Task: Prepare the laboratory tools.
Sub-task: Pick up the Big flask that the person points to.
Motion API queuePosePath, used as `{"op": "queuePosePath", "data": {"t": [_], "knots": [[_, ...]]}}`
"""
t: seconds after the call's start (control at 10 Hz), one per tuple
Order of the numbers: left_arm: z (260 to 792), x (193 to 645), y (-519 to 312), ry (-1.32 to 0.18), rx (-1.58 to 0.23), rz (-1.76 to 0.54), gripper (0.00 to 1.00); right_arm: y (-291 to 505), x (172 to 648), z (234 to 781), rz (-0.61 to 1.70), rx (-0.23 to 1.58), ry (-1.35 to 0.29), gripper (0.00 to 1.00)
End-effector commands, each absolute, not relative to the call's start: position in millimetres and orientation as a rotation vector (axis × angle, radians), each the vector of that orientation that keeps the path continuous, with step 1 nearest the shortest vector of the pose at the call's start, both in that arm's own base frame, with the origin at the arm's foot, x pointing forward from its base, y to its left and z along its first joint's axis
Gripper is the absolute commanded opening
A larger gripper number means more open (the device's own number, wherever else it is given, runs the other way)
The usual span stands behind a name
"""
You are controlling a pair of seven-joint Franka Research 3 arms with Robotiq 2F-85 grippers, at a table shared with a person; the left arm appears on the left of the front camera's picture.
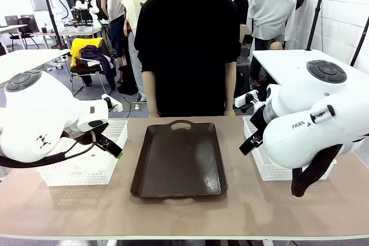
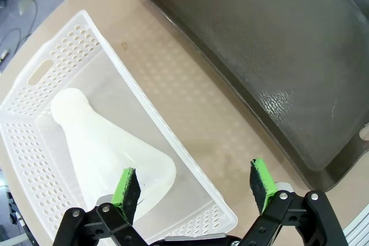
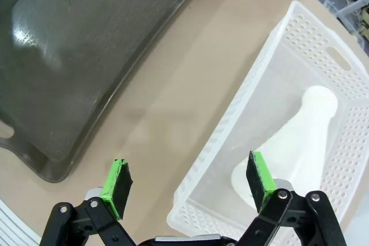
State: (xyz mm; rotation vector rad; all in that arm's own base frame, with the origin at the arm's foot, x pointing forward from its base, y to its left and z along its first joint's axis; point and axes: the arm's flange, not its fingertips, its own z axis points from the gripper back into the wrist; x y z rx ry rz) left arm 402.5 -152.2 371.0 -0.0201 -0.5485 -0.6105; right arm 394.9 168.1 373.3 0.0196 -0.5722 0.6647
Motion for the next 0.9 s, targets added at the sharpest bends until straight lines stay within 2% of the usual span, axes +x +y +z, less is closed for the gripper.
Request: {"op": "queuePosePath", "data": {"t": [0.0,0.8], "knots": [[371.1,402.8,-151.0,-0.549,-0.021,-0.607,1.0,168.0,395.0,373.3,0.664,0.02,-0.572,1.0],[371.0,402.4,-152.4,-0.549,-0.02,-0.611,1.0,168.0,395.0,373.3,0.664,0.02,-0.572,1.0]]}}
